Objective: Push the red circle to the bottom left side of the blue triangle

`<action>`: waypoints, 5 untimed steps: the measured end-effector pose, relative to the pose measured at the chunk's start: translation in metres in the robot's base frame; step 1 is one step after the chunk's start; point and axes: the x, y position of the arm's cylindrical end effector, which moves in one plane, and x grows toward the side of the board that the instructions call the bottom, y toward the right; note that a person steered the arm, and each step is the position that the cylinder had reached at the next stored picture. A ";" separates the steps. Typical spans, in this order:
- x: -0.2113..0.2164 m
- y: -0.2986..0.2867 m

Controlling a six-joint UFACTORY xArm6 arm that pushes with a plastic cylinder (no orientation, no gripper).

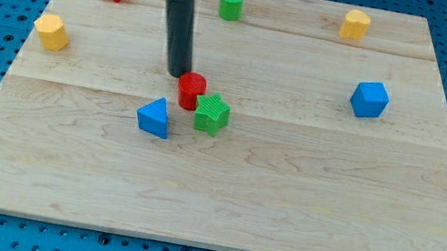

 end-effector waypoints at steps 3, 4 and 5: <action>0.009 -0.045; 0.017 -0.103; 0.070 -0.182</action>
